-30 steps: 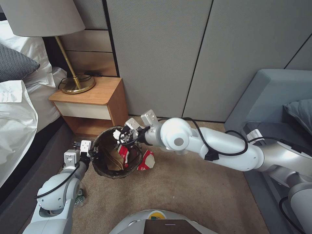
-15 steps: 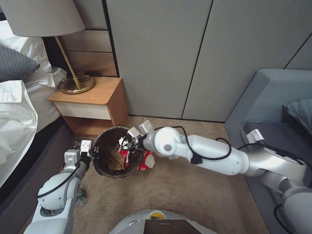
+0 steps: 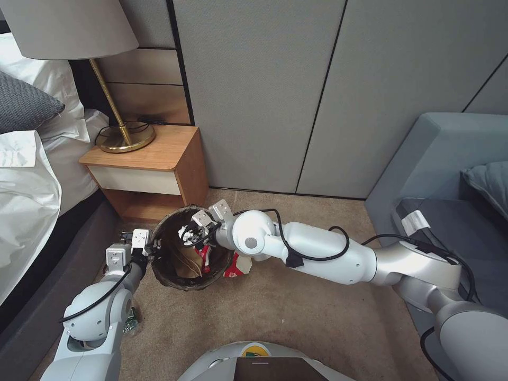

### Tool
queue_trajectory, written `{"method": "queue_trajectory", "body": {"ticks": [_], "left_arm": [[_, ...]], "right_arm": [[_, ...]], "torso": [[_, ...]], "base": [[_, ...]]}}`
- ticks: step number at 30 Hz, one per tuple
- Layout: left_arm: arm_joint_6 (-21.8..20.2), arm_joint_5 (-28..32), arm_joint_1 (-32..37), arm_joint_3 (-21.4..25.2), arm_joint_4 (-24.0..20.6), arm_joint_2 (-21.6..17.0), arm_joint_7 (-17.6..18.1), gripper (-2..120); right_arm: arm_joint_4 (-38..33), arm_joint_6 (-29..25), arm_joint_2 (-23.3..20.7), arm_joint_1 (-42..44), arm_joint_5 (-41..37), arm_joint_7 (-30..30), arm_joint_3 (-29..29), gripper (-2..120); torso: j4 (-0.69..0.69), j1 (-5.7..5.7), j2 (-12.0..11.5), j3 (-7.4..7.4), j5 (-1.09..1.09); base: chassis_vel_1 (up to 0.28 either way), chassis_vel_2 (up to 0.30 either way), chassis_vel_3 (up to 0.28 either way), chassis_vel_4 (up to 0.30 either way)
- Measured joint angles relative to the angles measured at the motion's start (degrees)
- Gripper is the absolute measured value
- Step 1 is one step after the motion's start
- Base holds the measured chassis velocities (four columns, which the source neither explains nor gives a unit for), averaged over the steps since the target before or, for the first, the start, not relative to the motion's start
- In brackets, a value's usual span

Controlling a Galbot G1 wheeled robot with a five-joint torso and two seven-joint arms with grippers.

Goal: Pick up the trash bin, then pick up the garbage from the floor and place it into the trash bin.

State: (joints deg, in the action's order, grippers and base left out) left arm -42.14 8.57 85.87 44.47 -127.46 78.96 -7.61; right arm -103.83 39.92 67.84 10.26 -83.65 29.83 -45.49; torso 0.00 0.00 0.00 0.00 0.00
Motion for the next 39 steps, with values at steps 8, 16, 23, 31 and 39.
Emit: {"method": "queue_trajectory", "body": {"ticks": [8, 16, 23, 31, 39], "left_arm": [[0.00, -0.12, -0.06, 0.18, 0.33, 0.03, -0.14, 0], [0.00, -0.12, 0.06, 0.19, 0.34, -0.09, -0.14, 0], [0.00, -0.07, 0.05, 0.20, 0.31, -0.32, -0.13, 0], [0.00, -0.02, 0.13, 0.22, 0.32, -0.56, -0.16, 0], [0.00, 0.08, 0.42, 0.23, 0.20, -0.29, -0.16, 0]], "right_arm": [[1.62, -0.66, 1.17, -0.03, 0.84, -0.33, 0.25, 33], [2.16, -0.90, 1.54, 0.09, 1.55, -0.35, 0.76, 63], [2.52, -0.93, 1.27, 0.33, 2.16, -0.35, 1.16, 86], [1.38, -1.10, 0.59, 0.67, 2.33, -0.27, 2.85, 100], [-4.09, -1.19, -5.36, 2.35, 3.93, 0.39, 13.39, 100]], "torso": [[0.00, 0.00, 0.00, 0.00, 0.00], [0.00, 0.00, 0.00, 0.00, 0.00], [0.00, 0.00, 0.00, 0.00, 0.00], [0.01, 0.00, 0.00, 0.00, 0.00], [0.02, 0.00, 0.00, 0.00, 0.01]], "base": [[0.000, 0.000, 0.000, 0.000], [0.000, 0.000, 0.000, 0.000], [0.000, 0.000, 0.000, 0.000], [0.000, 0.000, 0.000, 0.000], [0.000, 0.000, 0.000, 0.000]]}}
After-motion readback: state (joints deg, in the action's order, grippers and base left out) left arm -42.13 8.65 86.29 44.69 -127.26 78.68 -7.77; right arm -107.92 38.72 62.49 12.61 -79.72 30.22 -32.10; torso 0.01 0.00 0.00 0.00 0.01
